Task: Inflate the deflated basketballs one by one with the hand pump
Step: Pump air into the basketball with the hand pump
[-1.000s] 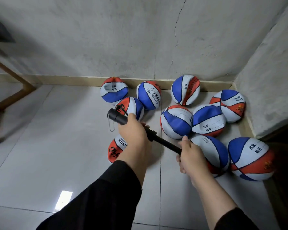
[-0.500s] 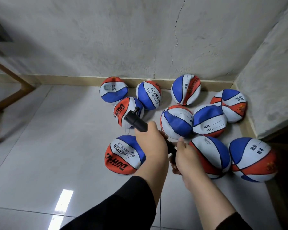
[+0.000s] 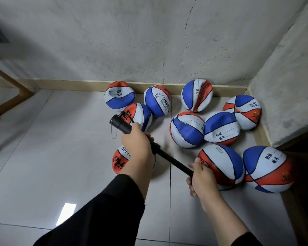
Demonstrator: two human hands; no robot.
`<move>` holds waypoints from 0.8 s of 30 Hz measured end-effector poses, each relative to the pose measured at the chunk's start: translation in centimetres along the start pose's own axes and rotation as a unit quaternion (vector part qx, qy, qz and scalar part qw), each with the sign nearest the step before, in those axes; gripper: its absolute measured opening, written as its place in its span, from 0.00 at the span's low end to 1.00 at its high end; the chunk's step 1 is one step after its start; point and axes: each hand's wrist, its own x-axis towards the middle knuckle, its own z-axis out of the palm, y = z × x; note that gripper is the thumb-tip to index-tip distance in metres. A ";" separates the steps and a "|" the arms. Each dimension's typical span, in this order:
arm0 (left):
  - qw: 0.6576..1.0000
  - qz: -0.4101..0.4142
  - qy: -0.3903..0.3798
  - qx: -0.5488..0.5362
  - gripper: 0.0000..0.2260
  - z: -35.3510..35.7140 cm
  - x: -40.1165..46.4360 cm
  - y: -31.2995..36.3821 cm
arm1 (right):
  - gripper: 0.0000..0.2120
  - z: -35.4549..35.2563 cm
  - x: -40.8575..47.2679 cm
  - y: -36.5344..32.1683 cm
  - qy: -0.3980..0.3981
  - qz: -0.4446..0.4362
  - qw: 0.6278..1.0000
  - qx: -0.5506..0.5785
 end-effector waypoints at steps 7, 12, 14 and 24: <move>0.999 -0.010 0.007 -0.037 0.04 1.3 -3.4 -1.5 | 0.21 1.9 0.7 -2.5 0.001 -0.101 0.993 -0.068; 0.999 -0.004 -0.020 -0.028 0.05 1.7 -4.7 -2.2 | 0.32 3.8 0.3 -2.6 0.018 -0.137 0.988 -0.074; 0.999 -0.014 -0.033 -0.024 0.10 1.7 -4.5 -2.3 | 0.28 3.7 0.3 -2.3 0.011 -0.123 0.991 -0.056; 1.000 0.001 0.016 -0.018 0.06 0.2 -0.9 0.0 | 0.18 -1.0 0.3 0.6 0.015 -0.020 1.000 0.008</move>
